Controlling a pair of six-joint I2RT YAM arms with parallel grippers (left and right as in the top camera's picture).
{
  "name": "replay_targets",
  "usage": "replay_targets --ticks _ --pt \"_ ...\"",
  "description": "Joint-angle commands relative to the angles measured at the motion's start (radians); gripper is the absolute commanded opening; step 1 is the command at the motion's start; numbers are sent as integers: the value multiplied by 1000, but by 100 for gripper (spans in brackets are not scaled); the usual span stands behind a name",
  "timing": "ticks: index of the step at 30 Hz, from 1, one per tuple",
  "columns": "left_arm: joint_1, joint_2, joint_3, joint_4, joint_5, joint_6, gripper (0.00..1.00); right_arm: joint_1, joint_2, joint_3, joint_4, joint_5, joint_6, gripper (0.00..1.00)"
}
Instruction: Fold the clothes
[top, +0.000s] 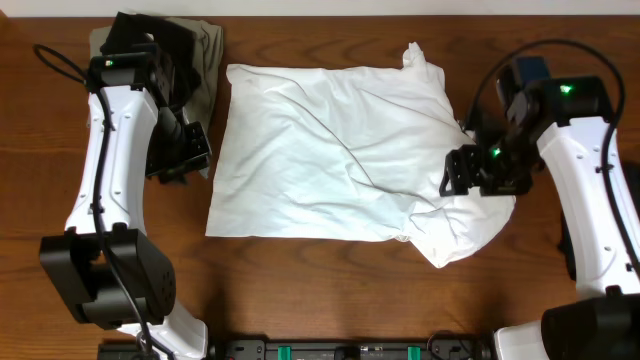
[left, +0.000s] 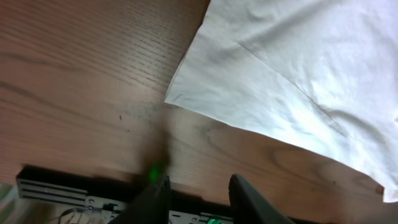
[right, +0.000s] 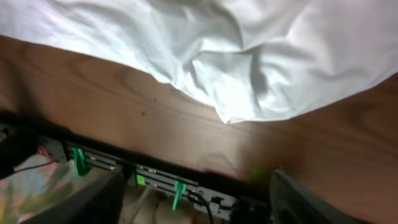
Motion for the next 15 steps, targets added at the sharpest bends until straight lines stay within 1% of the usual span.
replay_targets --ticks 1,2,3,6,7,8,11,15 --pt "5 -43 31 11 -21 7 50 8 -14 69 14 -5 -4 81" --pt "2 -47 31 19 -21 7 54 8 -14 76 28 -4 -1 82" --pt "0 -48 31 22 -21 8 55 8 -14 77 50 -4 -1 83" --pt "-15 -46 27 30 3 22 62 8 -9 69 115 -3 -1 81" --pt "-23 -45 23 36 24 39 62 8 -5 65 132 0 0 80" --pt "-34 -45 16 51 55 60 62 8 -2 58 151 14 11 77" --pt "-78 -42 -13 98 129 96 62 8 13 27 205 82 72 64" --pt "-148 -42 -81 172 133 98 62 2 61 -4 260 82 93 52"
